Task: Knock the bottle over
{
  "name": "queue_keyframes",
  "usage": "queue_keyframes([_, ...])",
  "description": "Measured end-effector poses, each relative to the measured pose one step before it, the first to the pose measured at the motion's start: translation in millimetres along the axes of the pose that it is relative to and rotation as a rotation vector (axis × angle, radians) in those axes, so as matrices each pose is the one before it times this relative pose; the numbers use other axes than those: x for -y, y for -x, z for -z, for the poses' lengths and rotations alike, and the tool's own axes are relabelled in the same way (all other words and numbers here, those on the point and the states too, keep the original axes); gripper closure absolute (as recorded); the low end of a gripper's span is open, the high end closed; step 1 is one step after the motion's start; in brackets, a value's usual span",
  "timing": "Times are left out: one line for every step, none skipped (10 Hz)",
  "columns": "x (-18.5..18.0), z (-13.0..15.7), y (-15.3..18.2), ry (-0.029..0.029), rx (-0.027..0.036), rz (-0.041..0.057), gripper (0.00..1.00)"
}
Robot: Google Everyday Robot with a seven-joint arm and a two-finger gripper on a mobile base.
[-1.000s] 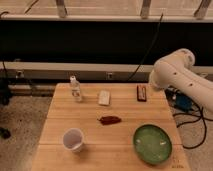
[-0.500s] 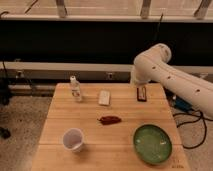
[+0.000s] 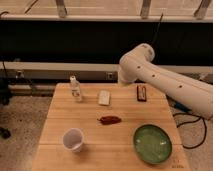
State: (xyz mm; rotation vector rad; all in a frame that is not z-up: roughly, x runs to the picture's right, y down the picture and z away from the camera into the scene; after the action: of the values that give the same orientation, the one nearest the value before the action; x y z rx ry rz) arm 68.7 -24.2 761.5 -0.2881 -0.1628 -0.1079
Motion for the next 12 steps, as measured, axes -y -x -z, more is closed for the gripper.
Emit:
queue_keyframes([1.67, -6.35, 9.10, 0.00200, 0.00708, 0.01017, 1.00])
queue_keyframes([2.00, -4.54, 6.16, -0.00056, 0.00430, 0.00734, 1.00])
queue_keyframes([4.60, -9.01, 15.44, 0.00184, 0.01281, 0.01655, 1.00])
queue_keyframes([4.29, -6.62, 7.34, 0.00100, 0.00789, 0.00610, 1.00])
queue_keyframes([5.39, -5.44, 6.54, -0.00135, 0.00623, 0.00460, 1.00])
queue_keyframes([8.32, -8.51, 14.85, 0.00109, 0.01247, 0.01196, 1.00])
queue_keyframes([6.13, -6.19, 11.50, 0.00126, 0.00955, 0.00927, 1.00])
queue_keyframes([7.68, -5.71, 11.12, -0.00181, 0.00772, 0.01228, 1.00])
queue_keyframes([8.06, -5.66, 12.12, -0.00188, 0.01013, 0.01462, 1.00])
queue_keyframes([5.48, -2.91, 9.01, -0.00141, 0.00679, 0.01376, 1.00])
queue_keyframes([4.19, -2.08, 8.12, -0.00074, 0.00620, 0.01289, 1.00])
queue_keyframes([3.68, -2.02, 8.64, -0.00006, 0.00561, 0.01178, 1.00])
